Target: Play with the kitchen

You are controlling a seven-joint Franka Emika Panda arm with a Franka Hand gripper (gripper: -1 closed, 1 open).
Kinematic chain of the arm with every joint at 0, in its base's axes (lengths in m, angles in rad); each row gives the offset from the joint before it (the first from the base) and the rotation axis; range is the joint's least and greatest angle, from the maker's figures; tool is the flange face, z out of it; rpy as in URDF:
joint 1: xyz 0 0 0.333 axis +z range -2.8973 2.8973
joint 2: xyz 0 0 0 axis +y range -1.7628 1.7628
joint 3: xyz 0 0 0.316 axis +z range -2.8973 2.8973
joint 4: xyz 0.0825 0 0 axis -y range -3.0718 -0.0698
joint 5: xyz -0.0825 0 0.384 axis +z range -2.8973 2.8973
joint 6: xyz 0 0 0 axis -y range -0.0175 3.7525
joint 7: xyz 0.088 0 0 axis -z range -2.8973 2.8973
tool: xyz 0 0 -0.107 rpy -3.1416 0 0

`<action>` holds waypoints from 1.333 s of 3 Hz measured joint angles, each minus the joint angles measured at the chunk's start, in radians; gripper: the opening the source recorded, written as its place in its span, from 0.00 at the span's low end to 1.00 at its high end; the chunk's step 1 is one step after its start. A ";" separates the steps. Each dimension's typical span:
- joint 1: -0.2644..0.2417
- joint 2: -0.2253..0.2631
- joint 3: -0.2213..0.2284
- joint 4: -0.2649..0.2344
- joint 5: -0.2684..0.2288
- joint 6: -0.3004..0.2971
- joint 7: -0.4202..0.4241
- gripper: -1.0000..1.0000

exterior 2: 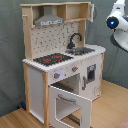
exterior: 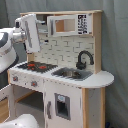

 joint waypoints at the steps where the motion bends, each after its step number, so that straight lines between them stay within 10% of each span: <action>1: -0.074 0.016 -0.001 -0.011 0.002 0.065 0.015 1.00; 4: -0.130 0.087 -0.002 -0.011 0.004 0.261 0.014 1.00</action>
